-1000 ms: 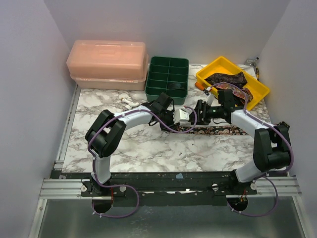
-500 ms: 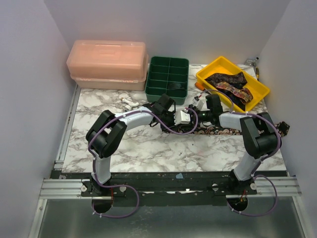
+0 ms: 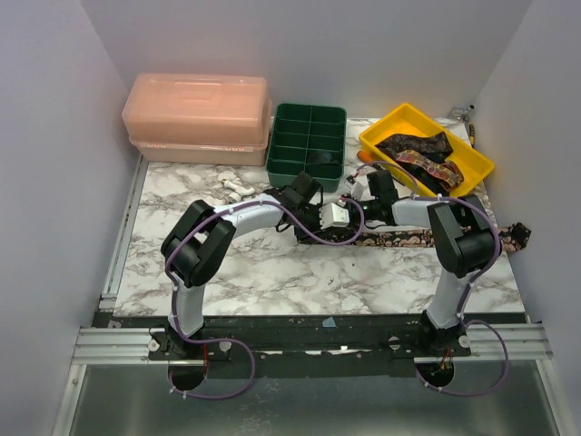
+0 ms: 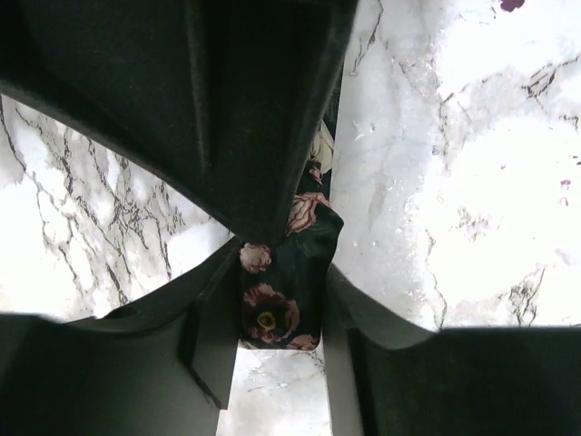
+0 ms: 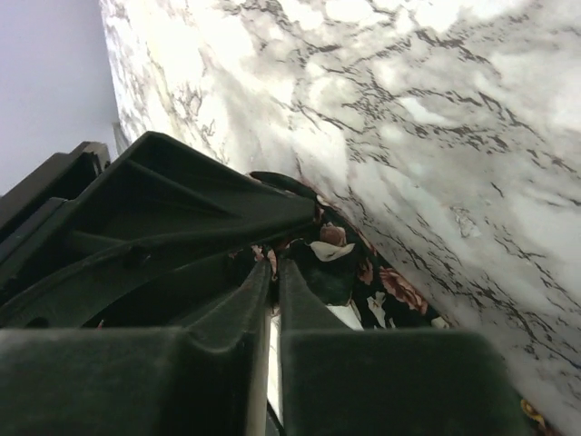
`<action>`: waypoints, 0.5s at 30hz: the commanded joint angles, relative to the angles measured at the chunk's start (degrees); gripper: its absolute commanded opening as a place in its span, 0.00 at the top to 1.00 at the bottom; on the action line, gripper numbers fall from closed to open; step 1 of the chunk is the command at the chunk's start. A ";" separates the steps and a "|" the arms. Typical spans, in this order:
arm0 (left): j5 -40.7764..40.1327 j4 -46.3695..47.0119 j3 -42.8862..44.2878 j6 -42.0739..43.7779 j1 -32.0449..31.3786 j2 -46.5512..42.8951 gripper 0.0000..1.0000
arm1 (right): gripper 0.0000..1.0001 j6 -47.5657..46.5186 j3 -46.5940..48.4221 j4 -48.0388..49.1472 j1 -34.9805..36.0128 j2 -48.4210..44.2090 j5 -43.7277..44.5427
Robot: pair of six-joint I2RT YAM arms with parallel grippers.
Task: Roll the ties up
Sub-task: Roll the tie at the center of the board.
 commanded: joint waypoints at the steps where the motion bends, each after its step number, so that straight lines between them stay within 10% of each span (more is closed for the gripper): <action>1: 0.28 -1.92 2.14 -0.42 0.22 0.73 0.53 | 0.99 -8.23 2.53 -7.59 0.25 1.63 2.88; 15: 4.62 4.12 -1.79 -0.30 0.86 -3.69 0.06 | 0.99 -12.10 2.14 -7.69 0.12 3.47 3.86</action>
